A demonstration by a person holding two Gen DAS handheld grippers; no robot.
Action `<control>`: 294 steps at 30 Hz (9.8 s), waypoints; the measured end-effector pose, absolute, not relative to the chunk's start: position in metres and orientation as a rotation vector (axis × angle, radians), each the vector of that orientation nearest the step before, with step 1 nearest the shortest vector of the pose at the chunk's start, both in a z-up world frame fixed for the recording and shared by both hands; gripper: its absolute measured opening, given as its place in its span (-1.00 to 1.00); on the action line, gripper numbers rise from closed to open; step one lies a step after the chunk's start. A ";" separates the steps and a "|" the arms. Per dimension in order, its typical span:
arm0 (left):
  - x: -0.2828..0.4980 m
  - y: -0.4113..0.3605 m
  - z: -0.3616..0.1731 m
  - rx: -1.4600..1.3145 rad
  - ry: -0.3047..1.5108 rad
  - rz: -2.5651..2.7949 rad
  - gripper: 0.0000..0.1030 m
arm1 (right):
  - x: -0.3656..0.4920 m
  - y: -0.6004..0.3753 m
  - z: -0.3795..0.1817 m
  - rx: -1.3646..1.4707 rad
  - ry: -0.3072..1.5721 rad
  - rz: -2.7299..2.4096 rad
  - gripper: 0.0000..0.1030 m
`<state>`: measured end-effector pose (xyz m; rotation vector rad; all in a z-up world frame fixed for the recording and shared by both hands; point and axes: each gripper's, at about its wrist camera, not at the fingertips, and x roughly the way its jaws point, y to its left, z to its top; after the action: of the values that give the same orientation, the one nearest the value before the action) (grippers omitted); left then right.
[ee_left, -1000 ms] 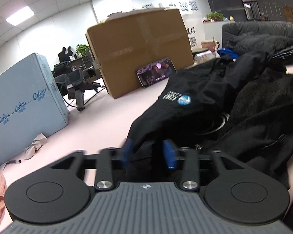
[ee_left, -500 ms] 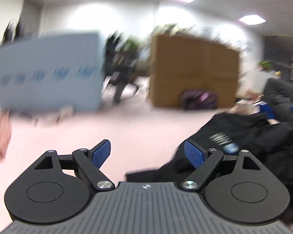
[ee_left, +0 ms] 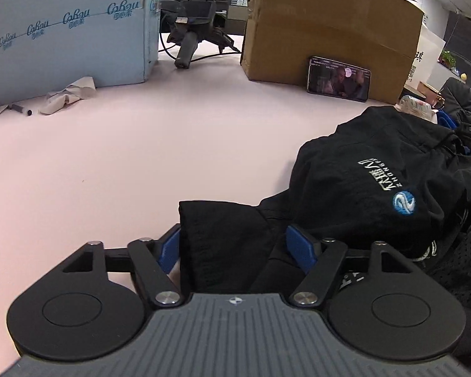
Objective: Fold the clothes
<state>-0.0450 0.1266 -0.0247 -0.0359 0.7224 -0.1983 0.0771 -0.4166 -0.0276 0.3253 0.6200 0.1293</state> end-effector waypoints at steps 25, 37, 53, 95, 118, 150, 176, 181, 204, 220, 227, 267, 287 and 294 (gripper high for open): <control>0.051 0.108 0.039 0.088 0.390 0.022 -0.73 | 0.088 -0.370 0.026 -0.100 0.354 0.040 -0.86; 0.125 0.122 -0.017 0.104 0.494 0.126 -0.73 | 0.110 -0.382 -0.005 -0.129 0.464 -0.036 -0.82; 0.085 0.104 0.009 0.131 0.306 0.109 0.62 | 0.109 -0.371 -0.015 -0.215 0.522 -0.087 0.64; 0.062 -0.015 -0.028 0.392 0.551 -0.388 1.00 | 0.075 -0.332 -0.019 -0.107 0.641 0.280 1.00; 0.064 -0.016 -0.028 0.369 0.560 -0.391 1.00 | -0.025 -0.348 0.026 0.033 0.358 0.099 1.00; 0.061 -0.015 -0.028 0.376 0.554 -0.390 1.00 | -0.187 -0.309 0.048 -0.009 0.206 -0.006 1.00; 0.062 -0.012 -0.028 0.381 0.551 -0.394 1.00 | -0.241 -0.303 0.043 -0.040 0.200 -0.067 1.00; 0.063 -0.009 -0.028 0.374 0.555 -0.397 1.00 | -0.240 -0.303 0.045 -0.039 0.196 -0.063 1.00; 0.066 -0.011 -0.028 0.347 0.570 -0.404 1.00 | -0.137 -0.317 -0.002 0.192 0.437 0.199 1.00; 0.057 -0.014 -0.025 0.378 0.521 -0.388 1.00 | -0.127 -0.330 -0.009 0.325 0.516 0.321 1.00; -0.005 -0.004 0.011 0.405 0.221 -0.359 1.00 | -0.128 -0.327 -0.008 0.305 0.500 0.307 1.00; -0.198 -0.013 -0.045 0.892 0.086 -0.703 1.00 | -0.184 -0.321 0.018 0.173 0.210 0.243 1.00; -0.171 -0.048 -0.017 0.556 -0.124 -0.882 -0.25 | -0.234 -0.326 0.021 0.082 -0.023 0.309 1.00; -0.110 -0.061 0.006 0.258 0.093 -0.778 -0.24 | -0.259 -0.319 0.016 -0.029 -0.093 0.309 1.00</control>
<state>-0.1096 -0.0609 0.0059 0.2583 0.0928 -0.7782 -0.2589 -0.3193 0.0158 -0.0294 -0.0925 0.3092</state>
